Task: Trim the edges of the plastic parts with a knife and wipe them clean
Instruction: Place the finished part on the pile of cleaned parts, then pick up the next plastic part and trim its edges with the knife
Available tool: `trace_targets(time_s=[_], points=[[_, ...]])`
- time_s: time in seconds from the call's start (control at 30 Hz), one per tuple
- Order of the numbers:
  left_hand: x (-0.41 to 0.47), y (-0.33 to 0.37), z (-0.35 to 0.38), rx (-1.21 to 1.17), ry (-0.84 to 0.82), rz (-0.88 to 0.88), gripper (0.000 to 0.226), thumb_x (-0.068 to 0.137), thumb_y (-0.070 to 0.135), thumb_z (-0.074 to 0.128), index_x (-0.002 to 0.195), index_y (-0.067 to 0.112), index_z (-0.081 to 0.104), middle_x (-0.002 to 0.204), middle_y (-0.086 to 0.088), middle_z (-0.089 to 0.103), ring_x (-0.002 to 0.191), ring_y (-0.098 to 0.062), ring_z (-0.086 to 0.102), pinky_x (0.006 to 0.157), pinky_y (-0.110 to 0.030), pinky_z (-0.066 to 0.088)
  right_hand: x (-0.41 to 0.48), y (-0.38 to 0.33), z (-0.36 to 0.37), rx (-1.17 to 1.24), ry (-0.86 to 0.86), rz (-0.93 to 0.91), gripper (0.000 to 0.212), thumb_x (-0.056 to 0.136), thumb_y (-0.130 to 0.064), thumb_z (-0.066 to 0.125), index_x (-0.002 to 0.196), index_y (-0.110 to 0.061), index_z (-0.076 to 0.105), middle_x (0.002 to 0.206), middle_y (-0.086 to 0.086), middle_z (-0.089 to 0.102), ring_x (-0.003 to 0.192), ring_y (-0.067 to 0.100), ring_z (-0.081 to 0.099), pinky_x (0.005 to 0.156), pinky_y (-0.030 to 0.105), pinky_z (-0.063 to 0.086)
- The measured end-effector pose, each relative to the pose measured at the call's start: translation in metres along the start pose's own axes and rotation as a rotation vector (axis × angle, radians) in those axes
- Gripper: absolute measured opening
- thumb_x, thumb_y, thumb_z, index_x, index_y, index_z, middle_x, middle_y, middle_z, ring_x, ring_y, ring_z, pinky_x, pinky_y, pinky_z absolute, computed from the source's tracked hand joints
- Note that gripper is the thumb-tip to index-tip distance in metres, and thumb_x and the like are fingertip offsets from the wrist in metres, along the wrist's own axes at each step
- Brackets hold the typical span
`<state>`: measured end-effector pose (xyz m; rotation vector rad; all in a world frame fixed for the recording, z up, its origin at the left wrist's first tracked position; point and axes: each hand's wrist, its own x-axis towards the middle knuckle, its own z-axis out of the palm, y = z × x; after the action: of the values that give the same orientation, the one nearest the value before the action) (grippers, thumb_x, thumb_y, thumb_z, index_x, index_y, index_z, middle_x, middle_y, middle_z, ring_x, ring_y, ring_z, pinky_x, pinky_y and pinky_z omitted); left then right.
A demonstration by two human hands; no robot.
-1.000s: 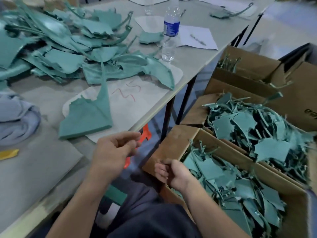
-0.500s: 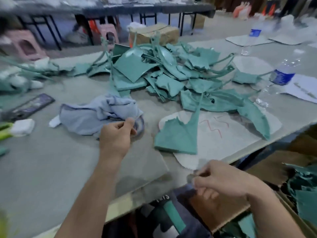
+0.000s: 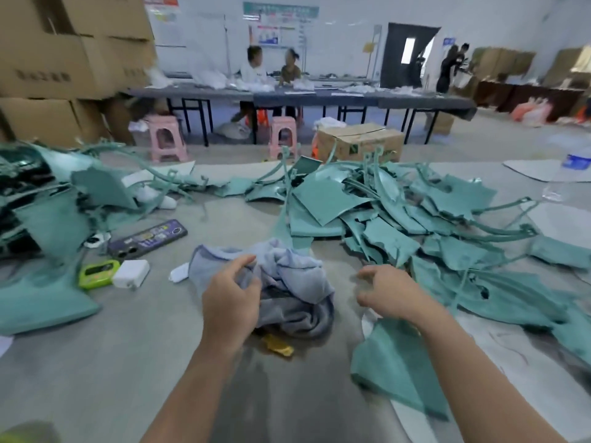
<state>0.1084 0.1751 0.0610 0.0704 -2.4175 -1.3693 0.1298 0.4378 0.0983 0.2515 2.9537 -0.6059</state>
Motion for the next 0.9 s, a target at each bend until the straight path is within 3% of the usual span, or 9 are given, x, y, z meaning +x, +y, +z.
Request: trace_targets(time_s=[0.1, 0.23, 0.33, 0.47, 0.57, 0.67, 0.73, 0.8, 0.9], points=[[-0.006, -0.008, 0.006, 0.064, 0.008, 0.067, 0.040, 0.090, 0.017, 0.070, 0.129, 0.025, 0.064, 0.139, 0.001, 0.057, 0.132, -0.021, 0.050, 0.106, -0.038, 0.044, -0.003, 0.027, -0.005, -0.079, -0.185, -0.018, 0.065, 0.083, -0.029, 0.070, 0.144, -0.039, 0.051, 0.135, -0.005, 0.060, 0.077, 0.000, 0.056, 0.066, 0.015, 0.042], [-0.016, -0.016, 0.017, 0.106, -0.023, 0.128, 0.063, 0.092, 0.030, 0.070, 0.148, 0.022, 0.045, 0.159, -0.004, 0.037, 0.152, -0.018, 0.021, 0.115, -0.043, 0.034, -0.012, 0.048, -0.003, -0.249, -0.358, 0.045, 0.092, 0.078, -0.020, 0.082, 0.155, -0.037, 0.034, 0.130, -0.008, 0.055, 0.104, 0.015, 0.053, 0.093, 0.028, 0.047], [-0.024, -0.014, 0.026, 0.115, -0.055, 0.181, 0.069, 0.092, 0.032, 0.069, 0.152, 0.023, 0.037, 0.159, -0.005, 0.034, 0.149, -0.015, 0.022, 0.111, -0.039, 0.035, -0.006, 0.045, -0.004, -0.365, -0.320, -0.008, 0.083, 0.070, -0.029, 0.090, 0.141, -0.037, 0.047, 0.133, -0.001, 0.057, 0.116, 0.024, 0.056, 0.102, 0.039, 0.048], [-0.035, -0.008, 0.034, 0.079, -0.067, 0.224, 0.068, 0.091, 0.027, 0.070, 0.151, 0.023, 0.039, 0.158, -0.004, 0.039, 0.152, -0.021, 0.025, 0.116, -0.044, 0.035, 0.004, 0.049, -0.012, -0.323, -0.374, -0.145, 0.054, 0.069, -0.033, 0.092, 0.093, -0.042, 0.045, 0.098, -0.005, 0.060, 0.087, 0.019, 0.062, 0.074, 0.031, 0.050], [-0.042, -0.005, 0.041, 0.046, -0.086, 0.242, 0.065, 0.092, 0.026, 0.069, 0.150, 0.024, 0.042, 0.157, -0.005, 0.040, 0.150, -0.024, 0.031, 0.116, -0.046, 0.036, 0.008, 0.053, -0.010, -0.243, -0.343, -0.251, 0.048, 0.070, -0.034, 0.091, 0.091, -0.040, 0.048, 0.088, -0.010, 0.056, 0.075, 0.006, 0.056, 0.064, 0.023, 0.042], [-0.051, -0.002, 0.048, 0.041, -0.118, 0.219, 0.064, 0.093, 0.028, 0.068, 0.151, 0.025, 0.043, 0.161, -0.008, 0.035, 0.154, -0.016, 0.021, 0.122, -0.036, 0.027, 0.015, 0.058, 0.001, -0.133, -0.282, -0.259, 0.037, 0.073, -0.029, 0.090, 0.075, -0.031, 0.053, 0.075, -0.007, 0.059, 0.065, 0.014, 0.059, 0.069, 0.034, 0.052], [-0.057, 0.003, 0.050, 0.049, -0.136, 0.219, 0.062, 0.092, 0.028, 0.069, 0.150, 0.025, 0.046, 0.162, -0.008, 0.035, 0.153, -0.015, 0.022, 0.119, -0.026, 0.022, 0.016, 0.057, 0.005, -0.018, -0.321, -0.241, 0.040, 0.078, -0.019, 0.087, 0.068, -0.019, 0.048, 0.068, 0.002, 0.052, 0.059, 0.019, 0.050, 0.065, 0.035, 0.047], [-0.063, 0.006, 0.049, 0.062, -0.152, 0.240, 0.060, 0.092, 0.030, 0.068, 0.148, 0.026, 0.048, 0.161, -0.005, 0.038, 0.151, -0.014, 0.027, 0.115, -0.023, 0.024, 0.016, 0.053, 0.000, 0.123, -0.383, -0.196, 0.030, 0.084, -0.011, 0.081, 0.076, -0.008, 0.052, 0.071, 0.011, 0.047, 0.060, 0.020, 0.045, 0.058, 0.033, 0.042], [-0.066, 0.007, 0.039, -0.001, -0.188, 0.249, 0.060, 0.088, 0.041, 0.065, 0.145, 0.036, 0.048, 0.144, 0.016, 0.054, 0.132, 0.001, 0.047, 0.104, -0.012, 0.036, 0.017, 0.043, -0.023, 0.409, -0.334, -0.150, 0.016, 0.089, -0.006, 0.075, 0.086, -0.001, 0.060, 0.066, 0.004, 0.050, 0.050, 0.015, 0.042, 0.046, 0.023, 0.036]])
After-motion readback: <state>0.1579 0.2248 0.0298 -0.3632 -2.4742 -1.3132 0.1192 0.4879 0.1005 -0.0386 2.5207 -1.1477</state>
